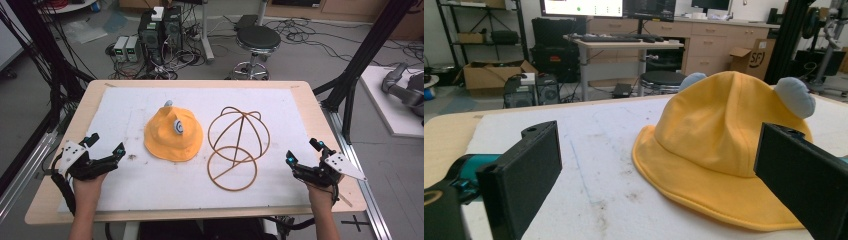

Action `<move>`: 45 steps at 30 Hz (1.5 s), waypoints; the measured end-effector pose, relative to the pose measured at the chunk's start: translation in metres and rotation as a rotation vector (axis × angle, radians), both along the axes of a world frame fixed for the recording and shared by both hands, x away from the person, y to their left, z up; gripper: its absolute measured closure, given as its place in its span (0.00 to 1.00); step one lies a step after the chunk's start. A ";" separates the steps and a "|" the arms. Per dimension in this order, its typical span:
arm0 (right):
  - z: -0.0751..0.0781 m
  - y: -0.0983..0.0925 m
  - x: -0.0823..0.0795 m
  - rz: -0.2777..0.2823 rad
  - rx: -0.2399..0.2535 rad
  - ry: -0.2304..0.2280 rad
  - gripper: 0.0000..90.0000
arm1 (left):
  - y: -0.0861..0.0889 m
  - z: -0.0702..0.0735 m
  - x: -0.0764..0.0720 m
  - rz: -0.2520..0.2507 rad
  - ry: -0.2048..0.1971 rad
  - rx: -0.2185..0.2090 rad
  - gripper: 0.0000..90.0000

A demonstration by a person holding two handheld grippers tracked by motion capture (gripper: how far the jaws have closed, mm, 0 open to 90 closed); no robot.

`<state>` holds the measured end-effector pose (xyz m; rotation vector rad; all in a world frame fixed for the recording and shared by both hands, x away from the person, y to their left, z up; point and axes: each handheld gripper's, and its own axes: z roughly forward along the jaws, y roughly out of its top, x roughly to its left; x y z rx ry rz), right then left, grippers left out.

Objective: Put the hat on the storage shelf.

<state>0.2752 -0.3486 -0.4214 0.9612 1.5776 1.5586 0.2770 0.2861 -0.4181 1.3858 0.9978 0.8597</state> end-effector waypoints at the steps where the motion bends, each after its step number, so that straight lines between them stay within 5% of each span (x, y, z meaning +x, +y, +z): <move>1: 0.000 0.000 0.000 0.000 0.000 0.000 0.05 | -0.001 0.001 0.000 -0.004 0.000 0.002 0.06; 16: 0.000 0.002 -0.001 0.023 -0.012 0.012 0.05 | -0.012 0.022 0.022 -0.177 0.006 0.019 0.06; 26: 0.000 0.005 0.000 0.038 -0.027 0.025 0.05 | -0.029 0.046 0.044 -0.291 0.031 0.087 0.06; 32: 0.000 0.006 0.000 0.040 -0.041 0.025 0.05 | -0.039 0.051 0.064 -0.336 0.093 0.109 0.06; 45: -0.001 0.010 0.001 0.055 -0.056 0.028 0.05 | -0.055 0.051 0.089 -0.400 0.154 0.143 0.09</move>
